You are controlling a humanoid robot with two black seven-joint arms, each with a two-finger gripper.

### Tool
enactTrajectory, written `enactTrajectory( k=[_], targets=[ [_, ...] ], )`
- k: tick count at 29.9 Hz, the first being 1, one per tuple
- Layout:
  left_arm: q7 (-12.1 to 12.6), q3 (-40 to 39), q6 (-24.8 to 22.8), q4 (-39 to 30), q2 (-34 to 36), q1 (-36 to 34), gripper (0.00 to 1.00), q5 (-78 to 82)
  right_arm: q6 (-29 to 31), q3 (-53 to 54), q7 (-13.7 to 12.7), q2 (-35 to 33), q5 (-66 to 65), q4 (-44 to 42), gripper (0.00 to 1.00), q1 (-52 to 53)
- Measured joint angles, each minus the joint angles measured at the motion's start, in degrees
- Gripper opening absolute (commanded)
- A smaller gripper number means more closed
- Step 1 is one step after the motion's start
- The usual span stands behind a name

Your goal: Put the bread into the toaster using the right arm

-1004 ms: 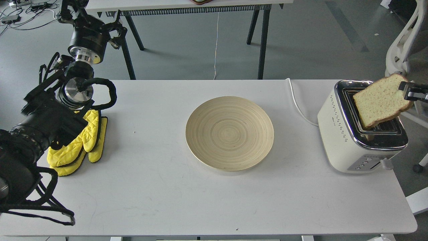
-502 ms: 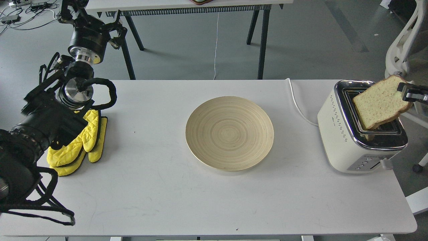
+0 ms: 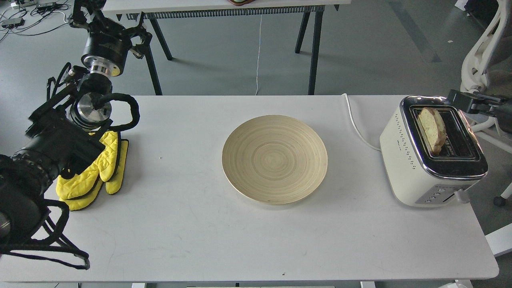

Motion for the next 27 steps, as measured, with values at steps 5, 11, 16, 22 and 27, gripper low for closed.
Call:
enactTrajectory(
  k=[5, 11, 16, 22, 27],
  targets=[
    [0.0, 0.0, 0.0, 0.0, 0.0, 0.0, 1.00, 0.0, -2.2, 4.5, 1.6, 6.2, 16.2, -3.5, 0.99, 0.0],
    [0.0, 0.0, 0.0, 0.0, -0.1, 0.0, 1.00, 0.0, -2.5, 9.9, 2.7, 14.9, 31.4, -8.9, 1.00, 0.1],
    [0.0, 0.0, 0.0, 0.0, -0.1, 0.0, 1.00, 0.0, -1.6, 18.9, 6.5, 24.5, 41.0, -17.5, 1.00, 0.0],
    [0.0, -0.1, 0.0, 0.0, -0.1, -0.1, 1.00, -0.1, 0.9, 26.3, 8.7, 35.6, 53.3, -25.9, 1.00, -0.1],
    [0.0, -0.1, 0.0, 0.0, 0.0, -0.1, 1.00, -0.1, 1.5, 32.8, 8.8, 42.9, 63.4, -33.5, 1.00, -0.2]
  ],
)
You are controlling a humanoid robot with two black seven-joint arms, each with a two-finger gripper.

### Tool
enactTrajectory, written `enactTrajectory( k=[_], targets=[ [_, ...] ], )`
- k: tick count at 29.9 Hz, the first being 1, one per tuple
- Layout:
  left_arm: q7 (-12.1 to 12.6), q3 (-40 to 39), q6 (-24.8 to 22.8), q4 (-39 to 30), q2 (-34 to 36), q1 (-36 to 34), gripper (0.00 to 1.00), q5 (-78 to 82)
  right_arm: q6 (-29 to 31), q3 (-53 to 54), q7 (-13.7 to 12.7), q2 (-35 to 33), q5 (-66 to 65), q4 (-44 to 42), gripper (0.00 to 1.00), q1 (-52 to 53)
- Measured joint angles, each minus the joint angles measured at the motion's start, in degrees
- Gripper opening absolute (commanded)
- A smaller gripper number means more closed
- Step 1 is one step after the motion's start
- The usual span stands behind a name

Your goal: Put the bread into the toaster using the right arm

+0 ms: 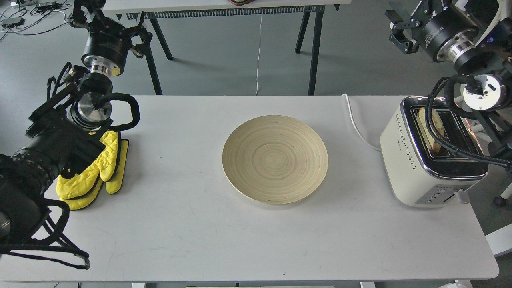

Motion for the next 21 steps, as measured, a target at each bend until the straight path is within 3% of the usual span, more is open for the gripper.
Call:
enactTrajectory(
  k=[8, 14, 21],
  targets=[
    [0.0, 0.0, 0.0, 0.1, 0.1, 0.0, 1.00, 0.0, 6.4, 8.9, 0.3, 8.7, 3.3, -11.0, 1.00, 0.0],
    [0.1, 0.1, 0.0, 0.3, 0.1, 0.1, 1.00, 0.1, 7.6, 9.6, 2.3, 9.5, 3.3, -11.7, 1.00, 0.1],
    [0.1, 0.3, 0.0, 0.3, -0.1, 0.0, 1.00, 0.1, 8.4, 9.5, 2.6, 9.5, 3.3, -11.3, 1.00, 0.5]
  ],
)
